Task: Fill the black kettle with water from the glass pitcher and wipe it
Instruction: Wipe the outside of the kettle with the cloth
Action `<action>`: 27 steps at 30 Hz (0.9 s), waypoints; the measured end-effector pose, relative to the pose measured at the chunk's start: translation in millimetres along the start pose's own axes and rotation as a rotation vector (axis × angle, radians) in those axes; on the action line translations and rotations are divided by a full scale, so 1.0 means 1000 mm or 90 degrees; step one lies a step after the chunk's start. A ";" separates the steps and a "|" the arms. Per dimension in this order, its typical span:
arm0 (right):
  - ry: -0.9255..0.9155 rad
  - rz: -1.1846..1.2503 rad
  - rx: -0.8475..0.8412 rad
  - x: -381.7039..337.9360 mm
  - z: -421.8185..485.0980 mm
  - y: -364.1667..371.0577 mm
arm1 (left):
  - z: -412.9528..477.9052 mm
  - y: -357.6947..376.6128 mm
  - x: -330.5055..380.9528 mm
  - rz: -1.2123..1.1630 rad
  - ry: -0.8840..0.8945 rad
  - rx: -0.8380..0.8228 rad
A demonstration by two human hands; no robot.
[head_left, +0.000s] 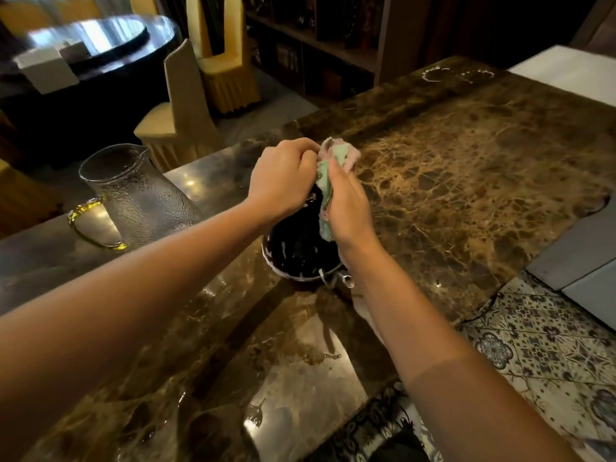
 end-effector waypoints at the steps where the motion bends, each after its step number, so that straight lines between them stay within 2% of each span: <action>1: -0.012 0.000 -0.003 0.002 -0.003 -0.002 | -0.003 -0.001 0.000 0.008 -0.013 0.027; 3: -0.009 -0.094 0.012 0.020 -0.011 -0.014 | -0.008 -0.002 -0.001 0.024 -0.038 0.062; 5: 0.088 -0.182 0.051 0.052 -0.017 -0.034 | -0.011 -0.003 -0.002 0.019 -0.054 0.077; 7: 0.193 -0.192 0.047 0.074 -0.019 -0.048 | -0.015 -0.003 0.001 0.020 -0.061 0.093; 9: 0.232 -0.136 -0.006 0.069 -0.010 -0.043 | -0.016 -0.004 0.005 0.040 -0.067 0.111; 12: 0.179 0.035 -0.112 0.024 -0.001 -0.024 | -0.019 -0.004 0.004 0.040 -0.087 0.123; 13: 0.115 0.042 -0.131 0.004 -0.001 -0.019 | -0.020 -0.004 0.004 0.027 -0.094 0.121; 15: 0.070 0.096 -0.216 -0.007 -0.006 -0.007 | -0.019 -0.004 0.000 0.005 -0.116 0.108; 18: 0.063 0.009 -0.265 0.024 -0.018 -0.016 | -0.013 0.000 -0.003 -0.011 -0.144 0.011; 20: 0.102 -0.069 -0.244 0.051 -0.024 -0.035 | -0.008 0.004 -0.004 0.011 -0.142 -0.094; 22: 0.145 -0.132 -0.232 0.072 -0.031 -0.048 | -0.006 0.007 -0.001 0.063 -0.098 -0.195; 23: 0.153 -0.093 -0.231 0.076 -0.036 -0.050 | -0.005 0.006 0.002 0.112 -0.053 -0.223; 25: 0.187 0.070 -0.183 0.079 -0.045 -0.055 | -0.002 0.005 0.014 0.237 0.079 -0.242; 27: 0.253 0.266 -0.100 0.093 -0.052 -0.059 | -0.001 0.008 0.021 0.238 0.178 -0.271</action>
Point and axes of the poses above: each hand's wrist, its own z-axis towards the middle knuckle, its own y-axis out of the palm, x = y × z, the point moved 8 cm from there along z, towards the middle knuckle, and after that the axes turned 3 degrees about -z, right-handed, at the moved point
